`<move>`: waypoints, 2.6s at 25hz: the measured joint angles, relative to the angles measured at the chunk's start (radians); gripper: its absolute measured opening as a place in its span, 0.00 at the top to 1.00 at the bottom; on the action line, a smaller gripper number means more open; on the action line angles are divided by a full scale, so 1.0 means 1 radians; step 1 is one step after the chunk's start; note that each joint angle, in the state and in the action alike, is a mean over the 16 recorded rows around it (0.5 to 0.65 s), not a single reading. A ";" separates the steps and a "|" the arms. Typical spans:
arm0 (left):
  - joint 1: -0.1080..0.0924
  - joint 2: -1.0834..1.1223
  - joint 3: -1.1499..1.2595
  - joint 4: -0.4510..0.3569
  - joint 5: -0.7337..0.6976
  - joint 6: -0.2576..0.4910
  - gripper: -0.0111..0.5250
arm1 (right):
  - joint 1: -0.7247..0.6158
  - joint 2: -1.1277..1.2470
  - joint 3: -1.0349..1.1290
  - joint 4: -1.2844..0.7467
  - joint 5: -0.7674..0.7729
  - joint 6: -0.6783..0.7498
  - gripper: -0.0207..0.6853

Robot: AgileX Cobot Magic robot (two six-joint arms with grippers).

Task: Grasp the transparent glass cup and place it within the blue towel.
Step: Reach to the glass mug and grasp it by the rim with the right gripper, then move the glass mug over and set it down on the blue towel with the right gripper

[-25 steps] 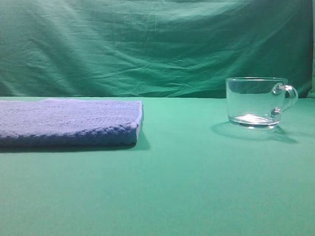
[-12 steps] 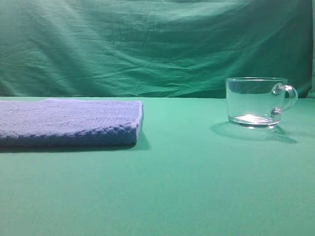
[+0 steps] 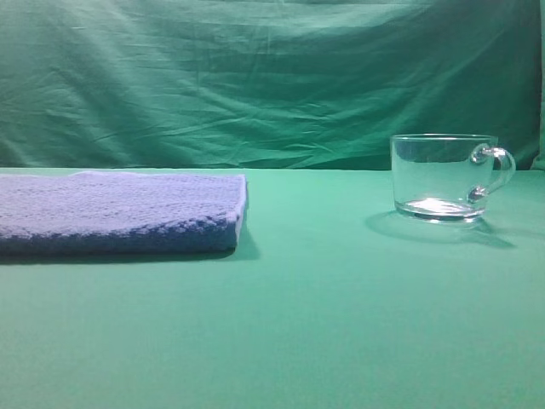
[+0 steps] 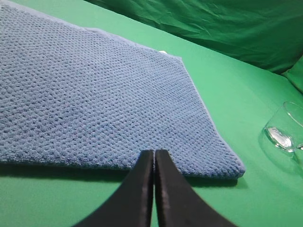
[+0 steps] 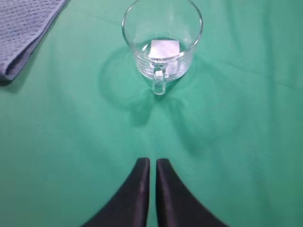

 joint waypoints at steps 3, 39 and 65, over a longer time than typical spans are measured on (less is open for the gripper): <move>0.000 0.000 0.000 0.000 0.000 0.000 0.98 | 0.041 0.089 -0.057 -0.025 0.012 0.015 0.95; 0.000 0.000 0.000 0.000 0.000 0.000 0.98 | 0.132 0.644 -0.209 -0.008 -0.348 -0.036 0.80; 0.000 0.000 0.000 0.000 0.000 0.000 0.98 | 0.611 1.073 -1.025 0.032 -0.234 -0.071 0.82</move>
